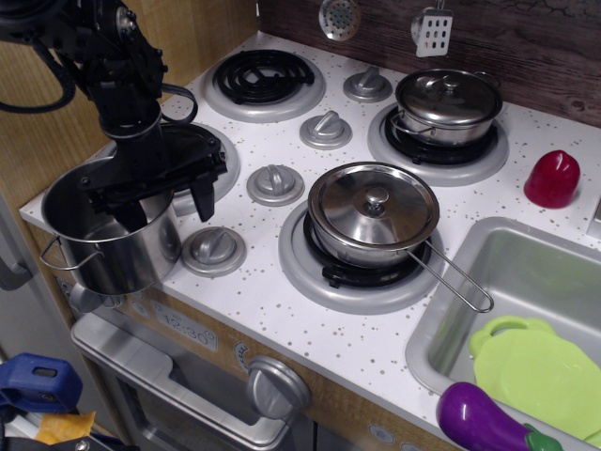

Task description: Put pot on stove which is near stove

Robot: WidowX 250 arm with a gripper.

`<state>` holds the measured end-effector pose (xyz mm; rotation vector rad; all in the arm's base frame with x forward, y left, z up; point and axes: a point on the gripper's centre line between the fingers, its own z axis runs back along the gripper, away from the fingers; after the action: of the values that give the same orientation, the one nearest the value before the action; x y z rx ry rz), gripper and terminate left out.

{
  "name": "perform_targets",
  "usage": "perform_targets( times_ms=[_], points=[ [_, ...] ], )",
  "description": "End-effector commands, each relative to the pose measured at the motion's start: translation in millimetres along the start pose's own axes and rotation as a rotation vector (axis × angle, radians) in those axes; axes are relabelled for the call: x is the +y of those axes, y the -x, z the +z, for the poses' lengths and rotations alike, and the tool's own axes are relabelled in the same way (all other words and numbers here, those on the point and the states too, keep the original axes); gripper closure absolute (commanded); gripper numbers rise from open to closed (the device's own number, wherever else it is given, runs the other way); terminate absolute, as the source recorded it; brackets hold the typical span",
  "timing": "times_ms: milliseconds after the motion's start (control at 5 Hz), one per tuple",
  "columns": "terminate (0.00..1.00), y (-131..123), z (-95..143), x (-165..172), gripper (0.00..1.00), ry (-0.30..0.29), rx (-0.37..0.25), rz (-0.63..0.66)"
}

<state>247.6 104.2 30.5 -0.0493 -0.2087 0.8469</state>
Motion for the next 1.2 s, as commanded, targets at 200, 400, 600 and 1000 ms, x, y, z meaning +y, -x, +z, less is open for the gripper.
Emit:
perform_targets(
  times_ms=[200,400,600,1000],
  points=[
    [0.0,-17,16,-4,1.0,0.002,-0.092,-0.069],
    [0.0,-19,27,-11,1.0,0.0,-0.153,-0.125],
    [0.0,-30,39,-23,1.0,-0.003,-0.217,-0.182],
    [0.0,-59,44,-37,1.0,-0.007,-0.272,-0.269]
  ],
)
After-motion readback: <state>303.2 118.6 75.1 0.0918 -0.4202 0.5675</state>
